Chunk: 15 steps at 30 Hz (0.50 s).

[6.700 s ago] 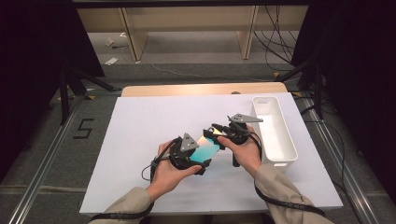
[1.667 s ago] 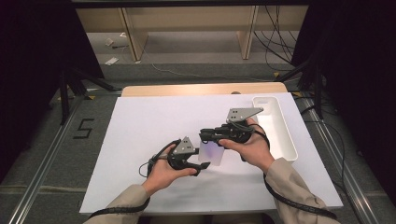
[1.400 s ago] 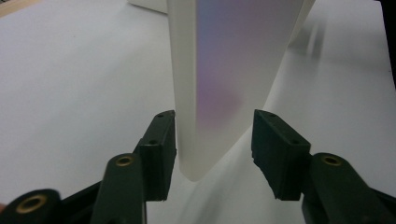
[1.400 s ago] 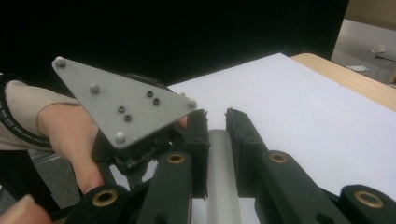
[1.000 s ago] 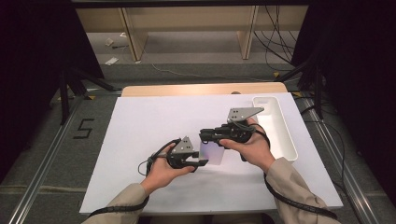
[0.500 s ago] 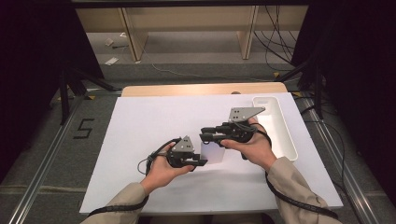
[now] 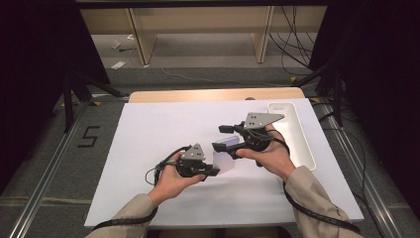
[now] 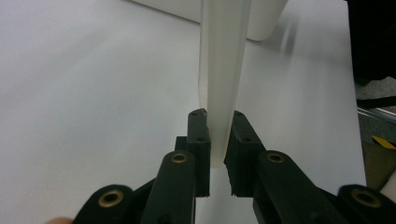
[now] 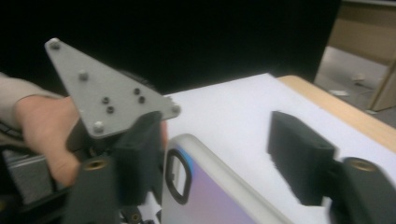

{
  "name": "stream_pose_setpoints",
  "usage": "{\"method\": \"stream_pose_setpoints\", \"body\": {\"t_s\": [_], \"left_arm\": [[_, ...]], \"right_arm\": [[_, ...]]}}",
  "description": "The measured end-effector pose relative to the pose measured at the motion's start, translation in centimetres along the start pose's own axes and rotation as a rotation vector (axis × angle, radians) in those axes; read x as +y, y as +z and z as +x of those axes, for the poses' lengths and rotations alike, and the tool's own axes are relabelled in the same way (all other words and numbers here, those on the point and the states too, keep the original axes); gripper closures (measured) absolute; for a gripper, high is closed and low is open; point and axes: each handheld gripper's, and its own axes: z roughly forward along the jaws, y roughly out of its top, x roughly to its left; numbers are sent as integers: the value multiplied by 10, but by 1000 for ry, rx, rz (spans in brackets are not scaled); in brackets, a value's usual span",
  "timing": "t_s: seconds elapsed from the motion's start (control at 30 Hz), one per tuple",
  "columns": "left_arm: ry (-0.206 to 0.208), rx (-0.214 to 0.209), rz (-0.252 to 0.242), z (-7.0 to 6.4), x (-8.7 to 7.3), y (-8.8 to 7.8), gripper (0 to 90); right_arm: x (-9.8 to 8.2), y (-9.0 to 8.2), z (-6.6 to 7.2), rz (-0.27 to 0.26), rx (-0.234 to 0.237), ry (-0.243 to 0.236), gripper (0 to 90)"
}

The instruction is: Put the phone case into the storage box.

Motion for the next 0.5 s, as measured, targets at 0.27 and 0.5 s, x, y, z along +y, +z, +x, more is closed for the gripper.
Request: {"method": "stream_pose_setpoints", "body": {"t_s": [0.27, 0.5], "left_arm": [[-85, 124, -15, 8, -1, -6, 807], [-145, 212, -38, 13, -1, -13, 806]], "right_arm": [[-7, -4, -9, -82, -87, 89, 231], [-16, -4, -13, -90, -164, 138, 205]]}}
